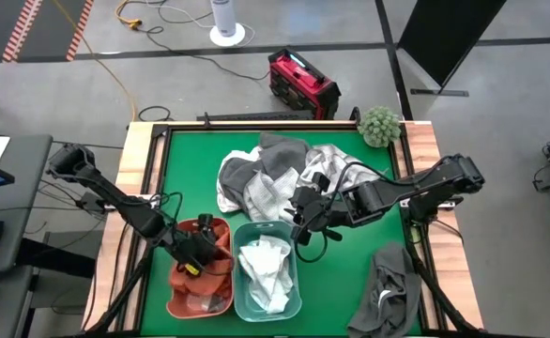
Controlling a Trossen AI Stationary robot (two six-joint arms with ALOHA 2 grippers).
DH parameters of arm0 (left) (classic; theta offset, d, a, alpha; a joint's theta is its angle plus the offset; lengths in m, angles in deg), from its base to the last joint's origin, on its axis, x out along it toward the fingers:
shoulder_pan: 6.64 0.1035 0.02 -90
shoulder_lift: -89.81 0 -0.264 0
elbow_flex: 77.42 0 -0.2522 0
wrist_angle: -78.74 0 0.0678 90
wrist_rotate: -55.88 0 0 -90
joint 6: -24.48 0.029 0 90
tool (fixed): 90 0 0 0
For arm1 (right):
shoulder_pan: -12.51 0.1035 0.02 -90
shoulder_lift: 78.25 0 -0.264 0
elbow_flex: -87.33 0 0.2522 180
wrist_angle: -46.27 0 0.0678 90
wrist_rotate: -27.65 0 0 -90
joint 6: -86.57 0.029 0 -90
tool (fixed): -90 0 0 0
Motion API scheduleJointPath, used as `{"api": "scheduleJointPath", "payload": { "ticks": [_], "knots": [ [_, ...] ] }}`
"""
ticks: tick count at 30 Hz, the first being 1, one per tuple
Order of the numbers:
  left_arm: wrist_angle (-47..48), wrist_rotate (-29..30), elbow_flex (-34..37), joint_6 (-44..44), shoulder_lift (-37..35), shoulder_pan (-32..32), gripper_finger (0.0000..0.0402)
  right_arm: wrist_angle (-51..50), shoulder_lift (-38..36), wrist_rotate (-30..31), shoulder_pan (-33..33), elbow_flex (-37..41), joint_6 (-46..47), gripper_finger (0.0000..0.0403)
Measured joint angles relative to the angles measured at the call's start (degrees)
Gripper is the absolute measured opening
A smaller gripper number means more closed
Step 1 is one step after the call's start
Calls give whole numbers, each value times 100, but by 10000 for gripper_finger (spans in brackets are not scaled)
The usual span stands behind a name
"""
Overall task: Sort towels by color in basket
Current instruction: Put the orange towel into the orange bin
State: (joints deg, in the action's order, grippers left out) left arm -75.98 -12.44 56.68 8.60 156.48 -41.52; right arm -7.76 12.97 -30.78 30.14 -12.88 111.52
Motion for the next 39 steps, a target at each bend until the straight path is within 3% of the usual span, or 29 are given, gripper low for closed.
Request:
{"api": "scheduleJointPath", "payload": {
  "ticks": [6, 10, 13, 19, 25, 35, 39],
  "knots": [
    [605, -820, -610, 426, -4, -4, 210, -11, 0, 0, 2, 0, 4, 162],
    [1789, -826, -1282, 444, -6, -4, 210, -16, 0, 0, 2, 0, 6, 162],
    [2160, -814, -1704, 396, -8, -24, 210, -15, 0, 0, 2, 0, 6, 162],
    [1744, -1465, -1954, 412, -9, -252, 210, -15, 0, 0, 2, 0, 6, 162],
    [837, -1524, -1906, 409, 96, -386, 210, -11, 0, 0, 0, 0, 6, 162],
    [355, -1538, -1869, 577, 1253, -380, 209, -9, 0, 0, 0, 0, 4, 162],
    [385, -1535, -1869, 728, 1406, -380, 166, -13, 0, 0, 2, 0, 4, 162]
  ]
}}
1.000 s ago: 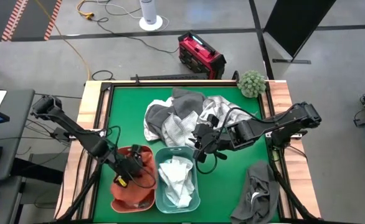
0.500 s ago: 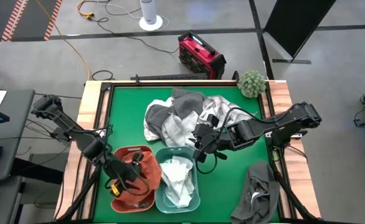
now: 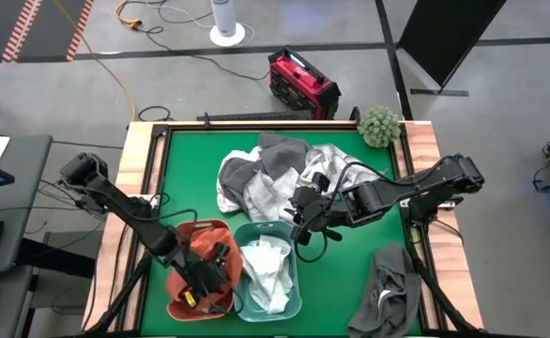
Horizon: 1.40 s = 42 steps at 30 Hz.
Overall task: Sort towels by color in basket
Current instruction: Put the orange towel into the orange bin
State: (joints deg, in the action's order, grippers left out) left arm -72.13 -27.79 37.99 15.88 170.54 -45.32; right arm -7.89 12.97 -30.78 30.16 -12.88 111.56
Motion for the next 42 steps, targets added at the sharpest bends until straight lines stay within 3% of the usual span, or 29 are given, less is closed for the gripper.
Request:
{"api": "scheduleJointPath", "payload": {
  "ticks": [6, 12, 20, 26, 29, 34, 42],
  "knots": [
    [-9, 9, 0, 127, -188, -36, 18, -5, 0, 0, -2, 0, 0, 162],
    [505, -124, 0, 125, -982, -76, 2, -5, 0, 0, -2, 0, 0, 162],
    [2893, -952, -1, -1037, -1756, -117, 1, -5, 0, 0, -2, 0, 2, 162],
    [3221, -968, 0, -1433, -2105, -270, 1, -4, 0, 0, -2, 0, 2, 162],
    [3399, -457, -2, -1477, -2186, -273, 0, 0, 0, 0, -2, 0, 2, 162],
    [4192, 1038, -2, -1638, -2008, -210, 0, 4, 0, 0, -2, 0, 2, 162],
    [4533, 1455, -179, -1989, -1849, 55, 0, 6, 0, 0, -37, 0, -2, 162]
  ]
}}
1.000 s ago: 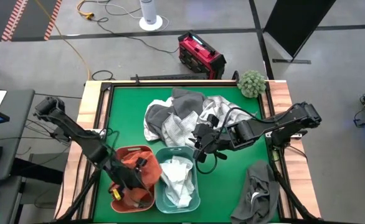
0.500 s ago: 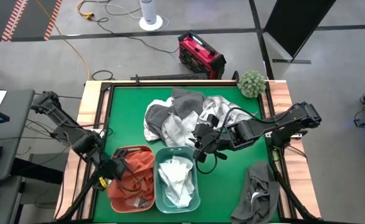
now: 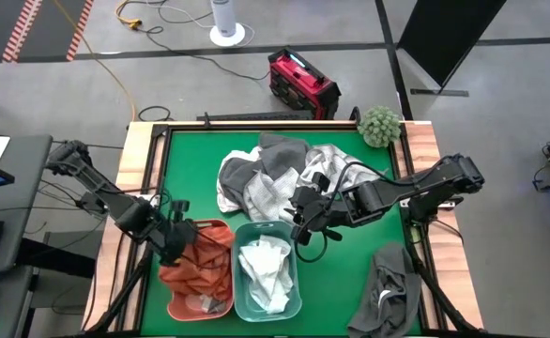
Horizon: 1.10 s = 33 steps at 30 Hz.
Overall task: Sort towels by color in basket
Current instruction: Put the orange towel into the orange bin
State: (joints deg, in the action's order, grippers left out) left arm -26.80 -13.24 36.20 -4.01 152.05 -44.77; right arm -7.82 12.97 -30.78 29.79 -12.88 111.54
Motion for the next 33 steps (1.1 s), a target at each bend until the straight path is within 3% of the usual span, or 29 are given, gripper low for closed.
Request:
{"api": "scheduleJointPath", "payload": {
  "ticks": [5, 12, 20, 27, 33],
  "knots": [
    [-487, 582, -458, 165, -90, -166, 0, 0, 0, 0, -54, 0, 0, 162],
    [-2391, 424, -202, 1309, -190, -552, 0, 268, 115, 0, 114, -1, -219, 162],
    [-2915, 1191, -33, 1833, -188, -677, 0, 2753, 1233, -89, 361, -4, -1429, 162],
    [-3417, 1804, -33, 2353, -190, -918, 0, 4556, 1982, -636, 71, -7, -1918, 162],
    [-3491, 2324, -16, 2632, -173, -953, 0, 5428, 2600, -1517, -150, -215, -2052, 162]
  ]
}}
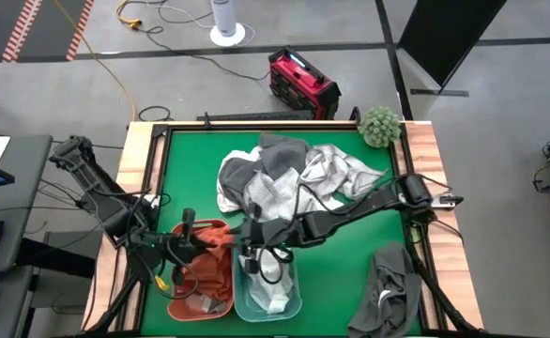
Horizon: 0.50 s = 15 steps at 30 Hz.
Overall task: Sort towels by color in basket
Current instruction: Put the orange towel into the orange bin
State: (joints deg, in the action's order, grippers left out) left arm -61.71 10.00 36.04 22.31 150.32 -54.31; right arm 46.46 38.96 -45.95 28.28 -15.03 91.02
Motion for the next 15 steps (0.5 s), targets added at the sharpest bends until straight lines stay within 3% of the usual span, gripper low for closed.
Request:
{"api": "scheduleJointPath", "payload": {
  "ticks": [4, 15],
  "knots": [
    [-304, 378, 235, 273, 3, 43, 0, 17, 468, -384, -67, -449, -21, 162],
    [-780, 620, 423, 509, 7, 236, 0, -433, 1353, -1036, -125, -1505, -40, 162]
  ]
}}
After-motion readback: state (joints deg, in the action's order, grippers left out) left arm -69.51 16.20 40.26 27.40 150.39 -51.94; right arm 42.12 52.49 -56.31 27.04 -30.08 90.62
